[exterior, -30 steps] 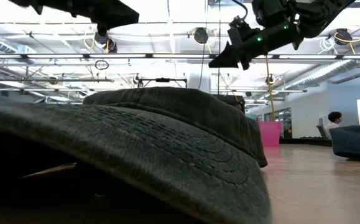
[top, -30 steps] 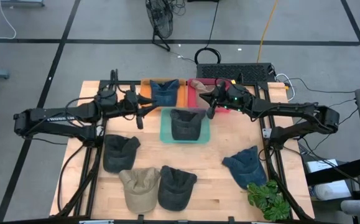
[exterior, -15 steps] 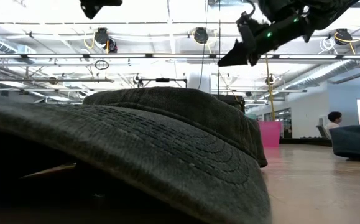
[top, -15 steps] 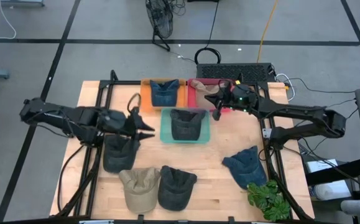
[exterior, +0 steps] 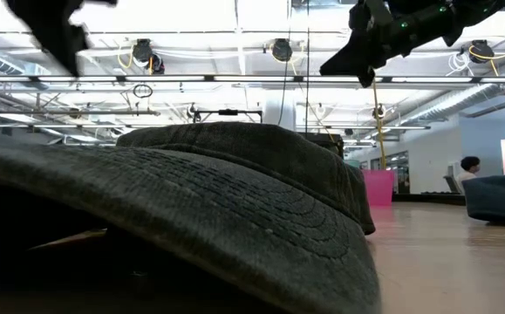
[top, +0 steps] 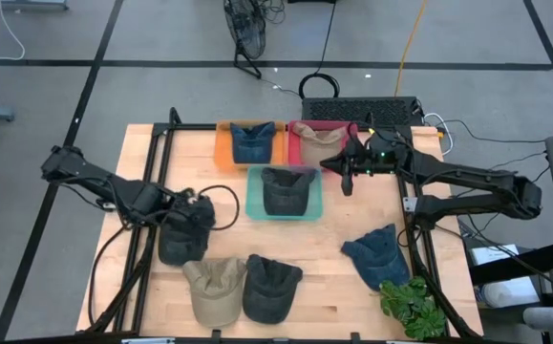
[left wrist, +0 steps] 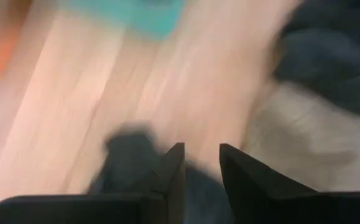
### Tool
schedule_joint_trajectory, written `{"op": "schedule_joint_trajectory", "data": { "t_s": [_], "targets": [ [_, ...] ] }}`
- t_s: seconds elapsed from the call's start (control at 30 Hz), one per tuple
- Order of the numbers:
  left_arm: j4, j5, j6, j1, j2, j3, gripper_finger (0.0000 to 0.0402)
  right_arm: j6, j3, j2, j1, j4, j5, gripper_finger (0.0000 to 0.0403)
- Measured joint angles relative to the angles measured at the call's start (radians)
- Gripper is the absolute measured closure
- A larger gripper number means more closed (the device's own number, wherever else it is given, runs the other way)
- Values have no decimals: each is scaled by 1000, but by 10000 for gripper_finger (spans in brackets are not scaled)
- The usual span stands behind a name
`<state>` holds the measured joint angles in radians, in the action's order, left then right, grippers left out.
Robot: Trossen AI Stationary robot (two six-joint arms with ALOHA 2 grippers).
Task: Pick & Place hat
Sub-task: Put the top black cap into the blue bin
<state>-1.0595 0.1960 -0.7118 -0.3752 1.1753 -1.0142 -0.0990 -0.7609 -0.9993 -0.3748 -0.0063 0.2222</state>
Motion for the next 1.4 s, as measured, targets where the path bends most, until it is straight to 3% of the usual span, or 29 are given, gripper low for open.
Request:
{"op": "schedule_joint_trajectory", "data": {
  "t_s": [0.17,0.37,0.63,1.1,1.4],
  "targets": [
    [-179,-103,-185,-14,18,1,291,-2,0,0,42,-12,17,403],
    [-194,-122,-177,-54,39,1,291,36,0,0,70,-14,17,403],
    [-236,-251,-173,-76,103,1,291,33,0,-1,69,2,16,403],
    [-265,-187,-136,-69,146,3,291,33,0,-1,69,2,16,403],
    [-271,-234,-150,-67,146,92,291,32,0,-1,69,2,16,403]
  ]
}}
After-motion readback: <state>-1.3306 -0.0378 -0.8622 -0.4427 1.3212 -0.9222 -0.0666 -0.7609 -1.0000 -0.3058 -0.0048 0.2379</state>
